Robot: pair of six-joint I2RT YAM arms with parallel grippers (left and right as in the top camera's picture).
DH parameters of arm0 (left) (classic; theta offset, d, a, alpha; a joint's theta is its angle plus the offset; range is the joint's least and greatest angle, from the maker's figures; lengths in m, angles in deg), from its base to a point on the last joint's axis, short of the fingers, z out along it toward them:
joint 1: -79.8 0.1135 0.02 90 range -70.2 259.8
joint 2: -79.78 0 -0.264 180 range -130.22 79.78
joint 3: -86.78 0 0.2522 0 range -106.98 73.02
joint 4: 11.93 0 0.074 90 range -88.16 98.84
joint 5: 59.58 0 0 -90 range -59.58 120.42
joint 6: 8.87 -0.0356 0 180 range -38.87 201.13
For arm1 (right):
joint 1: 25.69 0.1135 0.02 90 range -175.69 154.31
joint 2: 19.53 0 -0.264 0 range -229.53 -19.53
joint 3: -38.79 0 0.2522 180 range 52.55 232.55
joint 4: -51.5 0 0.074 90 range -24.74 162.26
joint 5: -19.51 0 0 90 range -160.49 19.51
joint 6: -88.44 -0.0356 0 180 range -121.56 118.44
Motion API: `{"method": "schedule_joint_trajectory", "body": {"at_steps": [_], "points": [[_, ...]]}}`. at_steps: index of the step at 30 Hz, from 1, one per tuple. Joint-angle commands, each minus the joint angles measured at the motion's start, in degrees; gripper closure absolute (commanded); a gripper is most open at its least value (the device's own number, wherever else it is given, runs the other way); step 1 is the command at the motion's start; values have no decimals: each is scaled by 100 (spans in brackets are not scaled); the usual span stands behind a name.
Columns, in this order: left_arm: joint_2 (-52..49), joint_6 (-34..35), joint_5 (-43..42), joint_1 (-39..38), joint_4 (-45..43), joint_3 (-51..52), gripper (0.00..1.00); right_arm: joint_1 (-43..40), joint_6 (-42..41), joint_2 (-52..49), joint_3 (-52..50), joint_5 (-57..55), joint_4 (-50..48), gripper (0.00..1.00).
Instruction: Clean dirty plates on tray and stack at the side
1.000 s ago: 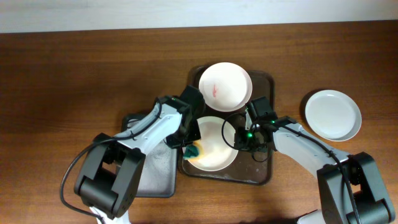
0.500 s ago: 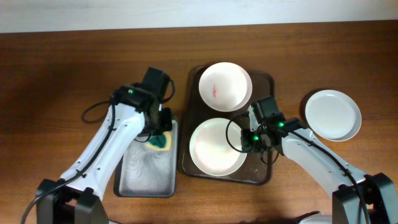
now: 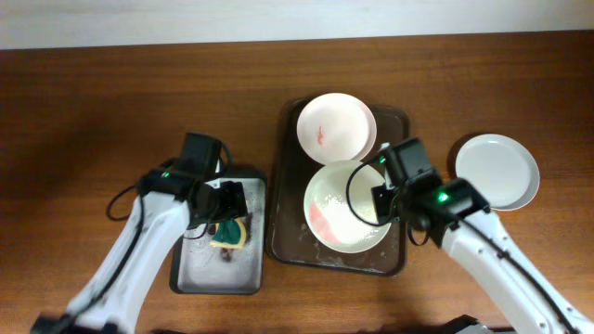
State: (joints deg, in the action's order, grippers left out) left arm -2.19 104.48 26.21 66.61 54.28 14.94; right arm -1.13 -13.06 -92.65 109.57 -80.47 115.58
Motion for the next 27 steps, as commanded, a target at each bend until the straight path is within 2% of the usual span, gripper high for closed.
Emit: {"method": "schedule_joint_trajectory", "body": {"at_steps": [1, 3, 6, 10, 16, 27], "points": [[1058, -37, -68, 24, 155, -90, 14, 820, 33, 267, 136, -2208, 7, 96], [1519, -35, -52, 24, 251, -90, 0, 1375, 33, 264, 136, -3189, -9, 96], [1928, -33, -55, 24, 251, -90, 1, 2391, 33, 264, 142, -4544, -127, 96], [1958, -33, -55, 24, 251, -90, 1, 3355, 35, 264, 144, -5917, -170, 96], [1958, -33, -55, 24, 251, -90, 1, 4050, 39, 264, 146, -6883, -170, 96], [1958, -33, -55, 24, 251, -90, 1, 4144, 39, 264, 146, -7090, -170, 96]]}}
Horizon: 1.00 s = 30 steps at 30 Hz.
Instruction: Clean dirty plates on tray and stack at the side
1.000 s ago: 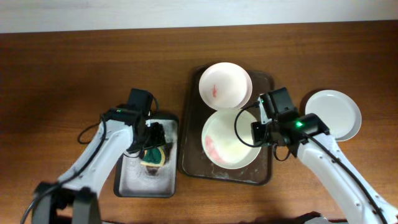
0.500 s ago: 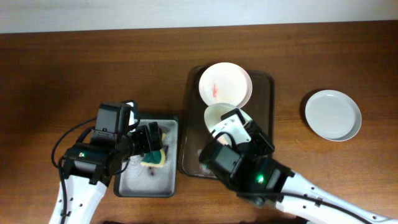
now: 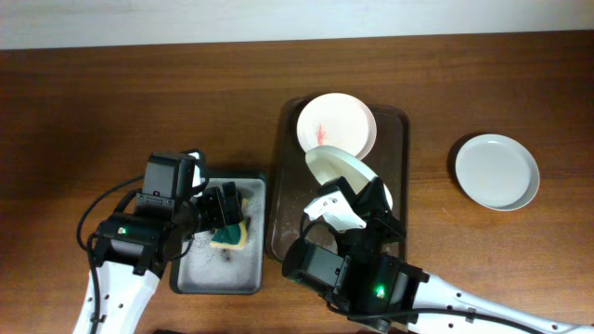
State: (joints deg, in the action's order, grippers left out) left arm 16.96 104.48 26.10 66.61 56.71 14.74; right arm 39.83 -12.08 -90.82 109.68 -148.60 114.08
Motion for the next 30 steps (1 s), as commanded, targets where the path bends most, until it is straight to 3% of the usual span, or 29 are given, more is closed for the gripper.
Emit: {"method": "schedule_joint_trajectory", "body": {"at_steps": [1, 8, 9, 11, 12, 13, 14, 15, 16, 17, 18, 19, 20, 21, 22, 23, 24, 25, 27, 29, 30], "points": [[44, -33, -44, 24, 9, -70, 0, 48, -59, 81, 136, -278, -20, 96], [44, -33, -44, 24, 9, -70, 1, 48, -46, 81, 136, 13, -299, 96], [44, -33, -44, 24, 9, -70, 1, 46, 437, 81, 136, 116, -382, 96], [44, -33, -44, 24, 9, -70, 1, -114, 426, 83, 136, -522, -479, 96], [44, -33, -44, 24, 9, -70, 0, -146, 586, 81, 136, -157, -710, 96], [44, -33, -44, 24, 9, -70, 0, -149, 1349, 79, 133, 127, -728, 96], [44, -33, -44, 24, 9, -70, 1, -219, 1167, 83, 133, -605, -739, 96], [44, -33, -44, 24, 9, -70, 1, -223, 898, 90, 136, -404, -1005, 96], [44, -35, -44, 24, 9, -70, 0, -166, 1469, 79, 136, 256, -1067, 96], [44, -33, -44, 24, 9, -70, 1, -157, 1790, 44, 133, -103, -1021, 96], [44, -33, -42, 24, 9, -70, 0, -223, 1303, 42, 133, -632, -1152, 96], [44, -33, -44, 24, 9, -70, 0, -223, 1239, 44, 136, -173, -1397, 96], [44, -33, -44, 24, 9, -70, 1, -170, 1987, 44, 136, 433, -1414, 96], [44, -33, -44, 24, 9, -70, 1, -210, 2188, 37, 131, -66, -1397, 96], [44, -33, -42, 24, 9, -70, 1, -332, 1493, 37, 133, -656, -1683, 96], [44, -33, -44, 24, 9, -70, 1, -317, 2074, 37, 140, 177, -1746, 96], [44, -33, -44, 24, 9, -70, 1, -367, 2540, 15, 138, -243, -1725, 96], [44, -33, -44, 24, 9, -70, 1, -422, 1987, 15, 138, -442, -1858, 96], [44, -33, -44, 24, 9, -70, 0, -332, 2162, 2, 138, 243, -1467, 96], [44, -33, -44, 24, 9, -70, 1, -529, 691, -4, 138, 369, -1106, 96], [44, -33, -44, 24, 9, -70, 1, -682, -197, -4, 138, 1012, -813, 96]]}}
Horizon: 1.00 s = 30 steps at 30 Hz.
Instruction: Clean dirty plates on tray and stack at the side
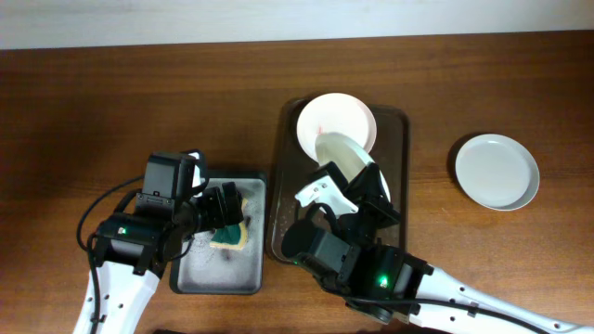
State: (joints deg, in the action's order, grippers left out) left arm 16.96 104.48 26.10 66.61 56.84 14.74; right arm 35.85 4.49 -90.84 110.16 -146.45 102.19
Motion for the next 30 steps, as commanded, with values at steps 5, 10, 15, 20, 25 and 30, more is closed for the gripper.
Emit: {"method": "schedule_joint_trajectory", "body": {"at_steps": [5, 10, 15, 20, 25, 30], "points": [[44, -33, -44, 24, -4, -70, 1, -2647, -3333, 13, 256, 4656, 667, 96], [44, -33, -44, 24, -4, -70, 1, -5980, -3143, -17, 446, 7488, 697, 96], [44, -33, -44, 24, -4, -70, 1, -8813, -3187, -584, 444, 8028, 264, 96], [44, -33, -44, 24, -4, -70, 1, -9991, -3206, -1856, 444, 8030, -492, 96], [44, -33, -44, 24, -4, -70, 1, -10032, -2892, -2507, 450, 8273, -697, 50], [44, -33, -44, 24, -4, -70, 1, -9331, -2229, -1368, 643, 9591, -170, 37]]}}
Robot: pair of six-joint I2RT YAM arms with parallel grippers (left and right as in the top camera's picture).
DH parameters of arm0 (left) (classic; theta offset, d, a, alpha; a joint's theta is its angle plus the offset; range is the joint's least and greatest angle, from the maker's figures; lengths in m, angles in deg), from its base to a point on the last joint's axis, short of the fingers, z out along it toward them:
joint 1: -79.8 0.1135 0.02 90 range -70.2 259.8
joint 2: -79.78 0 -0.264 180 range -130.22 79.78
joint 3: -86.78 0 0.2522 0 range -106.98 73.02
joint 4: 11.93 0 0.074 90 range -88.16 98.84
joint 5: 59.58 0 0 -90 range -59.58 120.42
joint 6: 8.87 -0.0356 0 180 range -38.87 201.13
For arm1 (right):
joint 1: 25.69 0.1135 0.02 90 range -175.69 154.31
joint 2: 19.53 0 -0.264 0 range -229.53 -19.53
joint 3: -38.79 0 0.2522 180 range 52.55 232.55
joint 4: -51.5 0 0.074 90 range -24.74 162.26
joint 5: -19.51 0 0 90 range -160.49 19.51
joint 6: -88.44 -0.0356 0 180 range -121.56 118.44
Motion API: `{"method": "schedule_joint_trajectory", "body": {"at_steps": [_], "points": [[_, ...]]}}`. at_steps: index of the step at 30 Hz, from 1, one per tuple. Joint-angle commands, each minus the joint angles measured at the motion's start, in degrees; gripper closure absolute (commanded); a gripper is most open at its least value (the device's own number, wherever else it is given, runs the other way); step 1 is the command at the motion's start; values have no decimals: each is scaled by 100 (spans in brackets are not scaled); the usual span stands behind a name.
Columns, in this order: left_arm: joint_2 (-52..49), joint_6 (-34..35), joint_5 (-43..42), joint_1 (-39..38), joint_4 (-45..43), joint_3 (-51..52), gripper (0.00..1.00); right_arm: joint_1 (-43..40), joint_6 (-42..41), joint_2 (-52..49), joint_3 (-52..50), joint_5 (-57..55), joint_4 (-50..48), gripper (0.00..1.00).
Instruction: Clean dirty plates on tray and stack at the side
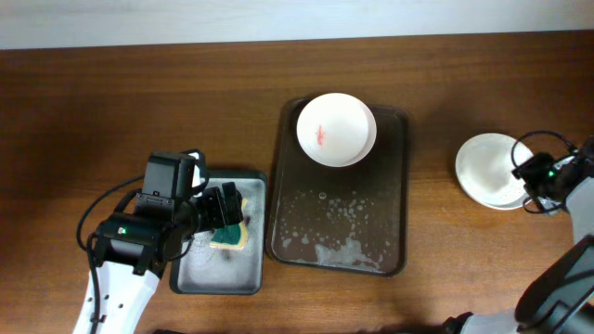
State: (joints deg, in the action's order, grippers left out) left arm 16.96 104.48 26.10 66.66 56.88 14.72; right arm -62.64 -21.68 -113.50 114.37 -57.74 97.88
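Observation:
One dirty white plate (336, 128) with a red smear lies at the far end of the dark tray (394, 195). Out on the table to the right, a white plate rests on top of another, making a stack (492, 170). My right gripper (531, 176) is at the stack's right rim; its jaws are too small to read. My left gripper (225, 215) hangs over the small metal tray (200, 269) at the left, fingers shut on the green and yellow sponge (229, 238).
Soapy foam and water (339, 224) cover the near half of the dark tray's floor. The right arm and its cables (566, 186) reach in from the right edge. The left arm (139, 237) stretches from the bottom left corner.
The plate my right gripper held tilted above the tray now lies on the clean plate at the right. The right arm has gone to the right edge. The left arm has not moved.
At first my right gripper was at the rim of a smeared plate lying in the tray, with my left gripper down on the sponge. Then the right held that plate tilted above the tray, twice in a row. Now it tops the side stack.

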Motion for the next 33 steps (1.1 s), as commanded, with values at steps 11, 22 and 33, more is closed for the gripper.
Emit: {"method": "schedule_joint_trajectory", "body": {"at_steps": [11, 22, 33], "points": [[44, -33, -44, 20, -9, -68, 1, 4360, -621, 1648, -640, -1954, 2618, 35], [44, -33, -44, 20, -9, -68, 1, 4406, 192, -413, -841, -1578, 1711, 68], [44, -33, -44, 20, -7, -68, 0, 4463, 1263, -411, -841, -1788, 1375, 96]]}}
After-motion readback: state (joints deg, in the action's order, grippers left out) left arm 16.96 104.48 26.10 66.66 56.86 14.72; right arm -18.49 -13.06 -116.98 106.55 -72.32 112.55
